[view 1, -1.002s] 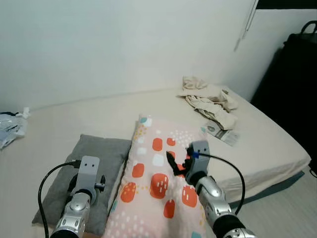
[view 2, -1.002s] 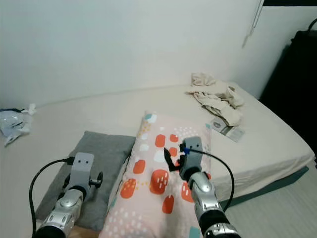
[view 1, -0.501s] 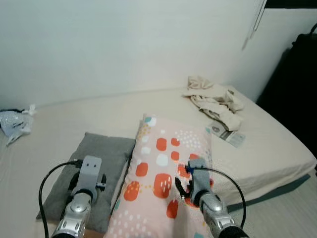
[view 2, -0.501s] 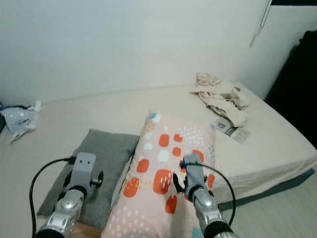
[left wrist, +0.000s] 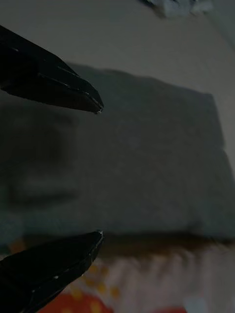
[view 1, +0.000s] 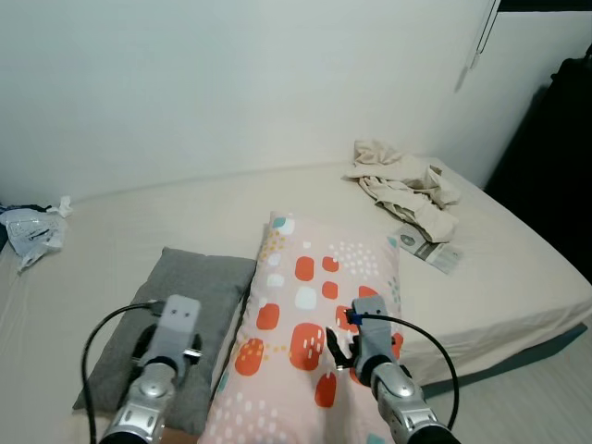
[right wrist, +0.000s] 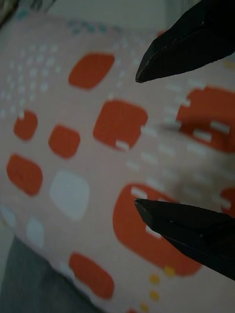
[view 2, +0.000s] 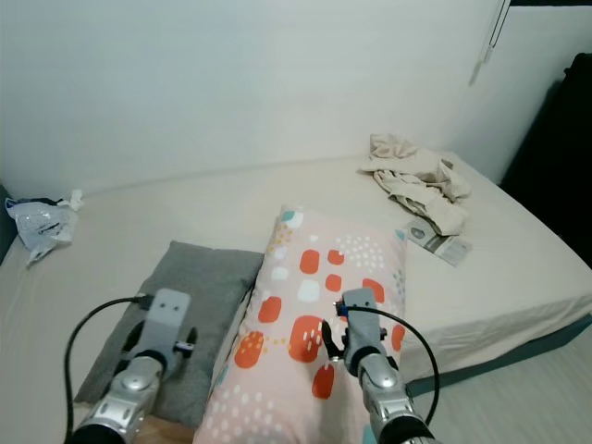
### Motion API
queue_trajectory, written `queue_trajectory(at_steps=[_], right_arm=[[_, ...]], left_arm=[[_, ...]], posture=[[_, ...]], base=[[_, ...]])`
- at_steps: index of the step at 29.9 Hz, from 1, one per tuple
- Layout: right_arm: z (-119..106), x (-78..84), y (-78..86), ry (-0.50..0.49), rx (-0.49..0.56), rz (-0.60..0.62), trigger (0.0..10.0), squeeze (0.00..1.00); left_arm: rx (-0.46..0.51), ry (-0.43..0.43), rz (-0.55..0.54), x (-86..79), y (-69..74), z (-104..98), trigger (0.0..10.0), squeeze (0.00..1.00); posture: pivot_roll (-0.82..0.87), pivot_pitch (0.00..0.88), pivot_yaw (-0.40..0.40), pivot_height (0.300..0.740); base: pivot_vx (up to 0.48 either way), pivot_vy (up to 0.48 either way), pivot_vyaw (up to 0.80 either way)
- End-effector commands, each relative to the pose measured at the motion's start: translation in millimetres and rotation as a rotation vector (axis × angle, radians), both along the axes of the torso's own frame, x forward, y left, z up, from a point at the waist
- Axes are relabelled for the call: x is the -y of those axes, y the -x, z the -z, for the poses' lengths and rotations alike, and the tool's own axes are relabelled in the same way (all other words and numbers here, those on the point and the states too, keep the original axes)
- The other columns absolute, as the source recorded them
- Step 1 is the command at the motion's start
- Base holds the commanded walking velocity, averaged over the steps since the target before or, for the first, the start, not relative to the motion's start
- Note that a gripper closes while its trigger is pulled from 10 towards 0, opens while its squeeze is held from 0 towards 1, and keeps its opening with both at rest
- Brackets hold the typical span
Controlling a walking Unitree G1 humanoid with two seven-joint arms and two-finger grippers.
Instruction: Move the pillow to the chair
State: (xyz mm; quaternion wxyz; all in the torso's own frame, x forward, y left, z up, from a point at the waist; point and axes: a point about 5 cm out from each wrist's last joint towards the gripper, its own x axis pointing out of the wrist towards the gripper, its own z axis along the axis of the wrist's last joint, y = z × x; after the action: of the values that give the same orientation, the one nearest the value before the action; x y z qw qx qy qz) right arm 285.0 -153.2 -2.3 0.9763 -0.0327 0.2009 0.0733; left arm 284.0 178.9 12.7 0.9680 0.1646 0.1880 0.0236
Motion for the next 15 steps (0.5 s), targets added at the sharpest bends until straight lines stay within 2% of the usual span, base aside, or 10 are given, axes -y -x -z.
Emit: queue_trajectory(at_steps=[1, 2, 3, 5, 10, 12, 13, 14, 15], right_arm=[[-2.2, 0.0, -0.4, -0.008, 0.021, -0.005, 10.0, 0.00], [-5.9, -0.8, -3.4, 0.003, 0.045, -0.010, 10.0, 0.00], [-17.3, -0.6, -11.9, -0.029, 0.103, 0.014, 10.0, 0.00], [-24.2, 0.4, -16.5, -0.066, 0.134, 0.035, 10.0, 0.00], [-30.1, -0.1, -21.0, -0.058, 0.159, 0.022, 10.0, 0.00], [-23.2, -8.1, -17.4, -0.012, 0.118, -0.085, 10.0, 0.00], [-23.2, -8.1, -17.4, -0.012, 0.118, -0.085, 10.0, 0.00], [-24.5, -18.8, -14.1, -0.044, 0.137, -0.190, 10.0, 0.00], [-24.5, -18.8, -14.1, -0.044, 0.137, -0.190, 10.0, 0.00]], left_arm=[[-0.004, -0.001, -0.018, -1.4, 0.2, -0.2, 10.0, 0.00], [-0.018, -0.010, -0.035, -4.1, 2.1, 1.5, 10.0, 0.00], [-0.031, -0.039, -0.029, -7.1, 5.8, 3.1, 10.0, 0.00], [-0.031, -0.054, -0.014, -8.1, 7.8, 3.2, 10.0, 0.00], [-0.047, -0.013, -0.085, -17.5, 11.8, 8.5, 10.0, 0.00], [-0.037, 0.022, -0.154, -22.5, 11.7, 8.6, 10.0, 0.00], [-0.037, 0.022, -0.154, -22.5, 11.7, 8.6, 10.0, 0.00], [-0.015, 0.038, -0.130, -20.0, 10.9, 5.5, 10.0, 0.00], [-0.015, 0.038, -0.130, -20.0, 10.9, 5.5, 10.0, 0.00]], posture=[[0.00, 0.045, -0.054, 0.740], [0.00, 0.046, -0.056, 0.740], [0.00, 0.048, -0.059, 0.740], [0.00, 0.048, -0.059, 0.740], [-0.02, 0.039, -0.075, 0.740], [0.00, 0.037, -0.085, 0.740], [0.00, 0.037, -0.085, 0.740], [0.00, 0.040, -0.086, 0.740], [0.00, 0.040, -0.086, 0.740]], base=[[0.000, 0.000, 0.00], [0.000, 0.000, 0.00], [0.000, 0.000, 0.00], [0.000, 0.000, 0.00], [0.000, 0.000, 0.00], [0.000, 0.000, 0.00], [0.000, 0.000, 0.00], [0.000, 0.000, 0.00], [0.000, 0.000, 0.00]])
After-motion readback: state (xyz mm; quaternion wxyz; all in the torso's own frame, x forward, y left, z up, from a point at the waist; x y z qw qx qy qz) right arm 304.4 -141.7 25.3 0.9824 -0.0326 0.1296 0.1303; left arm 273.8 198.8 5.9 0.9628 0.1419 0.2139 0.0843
